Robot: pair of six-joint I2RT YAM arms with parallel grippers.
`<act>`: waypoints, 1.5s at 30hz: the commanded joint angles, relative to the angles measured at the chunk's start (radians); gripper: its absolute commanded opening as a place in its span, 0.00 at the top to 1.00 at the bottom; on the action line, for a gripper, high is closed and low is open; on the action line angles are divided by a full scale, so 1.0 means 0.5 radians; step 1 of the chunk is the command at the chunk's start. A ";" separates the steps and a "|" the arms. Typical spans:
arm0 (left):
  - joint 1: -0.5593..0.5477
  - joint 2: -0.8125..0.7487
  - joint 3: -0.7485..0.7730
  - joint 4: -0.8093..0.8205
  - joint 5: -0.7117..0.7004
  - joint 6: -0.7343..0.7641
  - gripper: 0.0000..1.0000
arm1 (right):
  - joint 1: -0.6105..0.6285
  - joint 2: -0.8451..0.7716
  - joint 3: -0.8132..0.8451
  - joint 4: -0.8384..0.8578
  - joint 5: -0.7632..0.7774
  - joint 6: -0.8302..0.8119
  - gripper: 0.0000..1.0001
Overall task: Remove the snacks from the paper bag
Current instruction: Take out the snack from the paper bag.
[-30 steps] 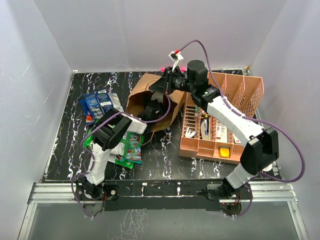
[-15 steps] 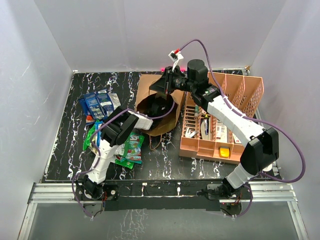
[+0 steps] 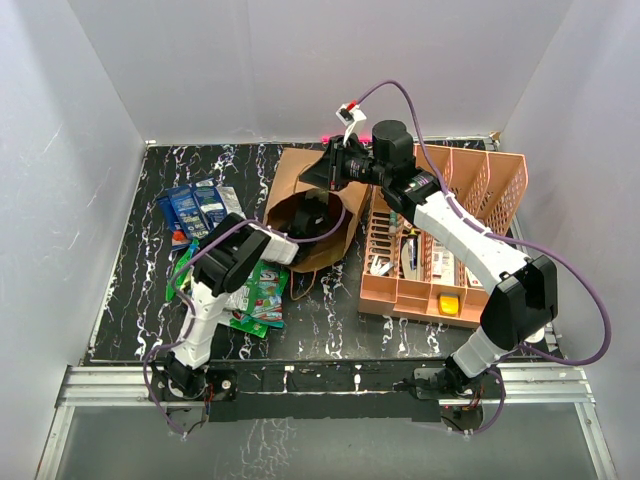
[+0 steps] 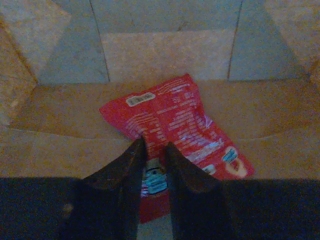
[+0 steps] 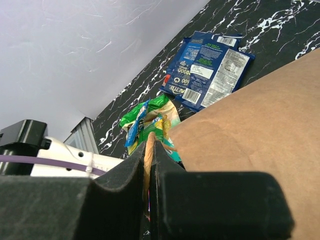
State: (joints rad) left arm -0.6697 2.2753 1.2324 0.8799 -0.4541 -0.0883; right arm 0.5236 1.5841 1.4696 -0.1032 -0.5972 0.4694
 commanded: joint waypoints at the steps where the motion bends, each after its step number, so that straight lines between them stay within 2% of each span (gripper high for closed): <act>1: -0.004 -0.220 -0.152 -0.040 0.167 0.014 0.82 | 0.010 -0.101 0.086 0.080 0.094 -0.043 0.93; 6: -0.007 -0.335 -0.278 -0.003 0.253 0.018 1.00 | 0.011 -0.084 0.092 0.087 0.104 -0.041 0.93; 14: -0.008 -0.478 -0.471 0.216 0.481 -0.190 1.00 | 0.010 -0.086 0.068 0.094 0.101 -0.036 0.93; 16: -0.007 -0.460 -0.423 0.169 0.405 -0.240 0.88 | 0.010 -0.086 0.066 0.099 0.087 -0.035 0.93; 18: -0.008 -0.434 -0.379 0.125 0.361 -0.239 0.82 | 0.011 -0.082 0.075 0.093 0.079 -0.033 0.93; 21: -0.007 -0.406 -0.344 0.092 0.272 -0.259 0.58 | 0.011 -0.087 0.078 0.090 0.077 -0.032 0.93; 22: -0.008 -0.390 -0.335 0.090 0.242 -0.262 0.52 | 0.011 -0.087 0.079 0.090 0.078 -0.033 0.93; 28: -0.009 -0.253 -0.227 -0.002 0.161 -0.189 0.41 | 0.011 -0.079 0.086 0.088 0.062 -0.028 0.93; 34: -0.049 -0.205 -0.290 -0.010 0.138 -0.124 0.39 | 0.011 -0.087 0.089 0.083 0.081 -0.040 0.93; 38: -0.086 -0.196 -0.330 -0.034 0.150 -0.087 0.48 | 0.010 -0.082 0.080 0.084 0.089 -0.043 0.93; 45: -0.086 -0.209 -0.369 -0.019 0.222 -0.073 0.91 | 0.011 -0.086 0.077 0.083 0.107 -0.043 0.93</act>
State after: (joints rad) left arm -0.7109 2.1792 1.0695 0.9318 -0.3687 -0.1417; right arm 0.5243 1.5841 1.4696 -0.1043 -0.5556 0.4641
